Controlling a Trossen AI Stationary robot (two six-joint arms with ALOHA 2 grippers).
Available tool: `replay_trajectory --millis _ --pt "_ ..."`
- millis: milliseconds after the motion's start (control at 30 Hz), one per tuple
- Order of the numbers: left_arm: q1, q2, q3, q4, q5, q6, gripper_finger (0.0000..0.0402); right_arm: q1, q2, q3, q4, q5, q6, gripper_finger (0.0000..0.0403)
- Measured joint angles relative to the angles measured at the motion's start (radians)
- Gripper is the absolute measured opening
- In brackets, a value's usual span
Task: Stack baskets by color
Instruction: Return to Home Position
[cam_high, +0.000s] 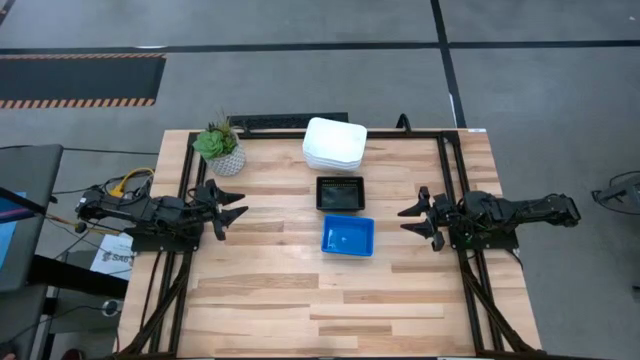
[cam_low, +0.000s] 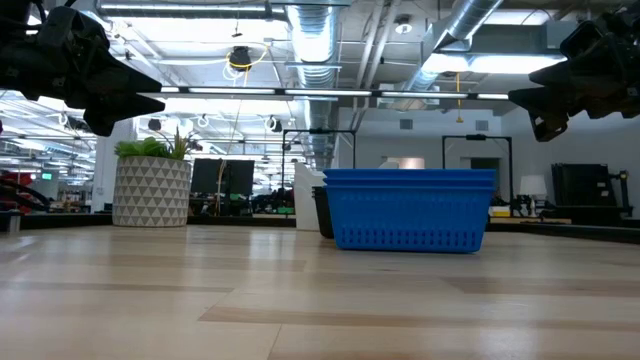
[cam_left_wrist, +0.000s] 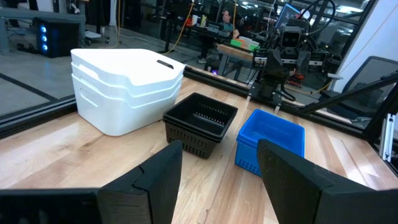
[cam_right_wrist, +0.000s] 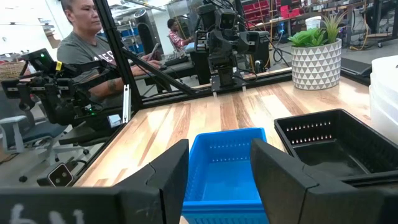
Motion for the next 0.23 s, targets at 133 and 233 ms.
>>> replay_trajectory --millis 133,233 --pt "0.000 0.000 0.000 0.000 0.000 0.000 0.0197 0.000 0.000 0.000 0.000 0.000 0.000 0.0194" --pt "0.000 0.000 0.000 0.000 0.000 0.000 0.0197 0.000 0.000 0.000 0.000 0.000 0.000 0.0192"
